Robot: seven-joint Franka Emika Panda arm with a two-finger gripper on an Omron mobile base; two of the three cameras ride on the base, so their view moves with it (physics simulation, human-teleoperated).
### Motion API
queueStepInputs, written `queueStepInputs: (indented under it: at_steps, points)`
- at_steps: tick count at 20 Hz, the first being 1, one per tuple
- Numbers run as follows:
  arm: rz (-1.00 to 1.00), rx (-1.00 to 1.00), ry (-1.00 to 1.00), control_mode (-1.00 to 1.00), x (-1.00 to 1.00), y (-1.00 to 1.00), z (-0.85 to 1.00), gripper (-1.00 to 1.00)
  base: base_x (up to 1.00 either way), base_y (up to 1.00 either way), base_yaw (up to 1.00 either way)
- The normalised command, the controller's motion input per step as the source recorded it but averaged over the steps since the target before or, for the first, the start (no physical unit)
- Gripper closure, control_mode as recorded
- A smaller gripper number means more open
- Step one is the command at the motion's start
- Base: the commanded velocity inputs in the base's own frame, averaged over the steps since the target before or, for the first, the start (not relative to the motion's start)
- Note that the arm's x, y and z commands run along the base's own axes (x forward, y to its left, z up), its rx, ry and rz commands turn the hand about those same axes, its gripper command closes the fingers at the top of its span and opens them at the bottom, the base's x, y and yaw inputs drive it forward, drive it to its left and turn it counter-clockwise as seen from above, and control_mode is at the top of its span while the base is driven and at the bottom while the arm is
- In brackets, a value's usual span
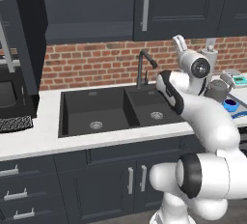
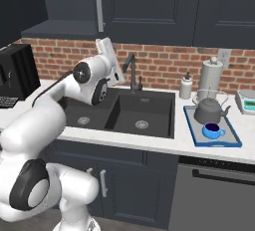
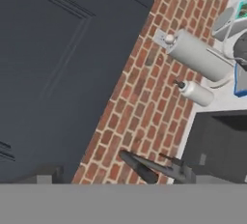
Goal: Pick the kettle from the counter and place it on the tray. Then pick the mug from the cabinet and place it on the tray. Then close the cabinet doors.
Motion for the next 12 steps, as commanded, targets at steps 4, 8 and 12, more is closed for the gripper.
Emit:
queueStepInputs:
  at_steps: [4, 8, 12]
  points:
    - [0.0, -0.08, -0.15, -1.0, -0.98, 0.07, -0.13, -1.0, 0.0, 0.0, 0.0]
    - [-0.1, -0.07, -0.02, -1.0, -0.62, 0.46, 0.09, -1.0, 0.0, 0.0, 0.0]
    - [-0.27, -0.09, 0.02, -1.0, -0.48, 0.65, 0.16, -1.0, 0.0, 0.0, 0.0]
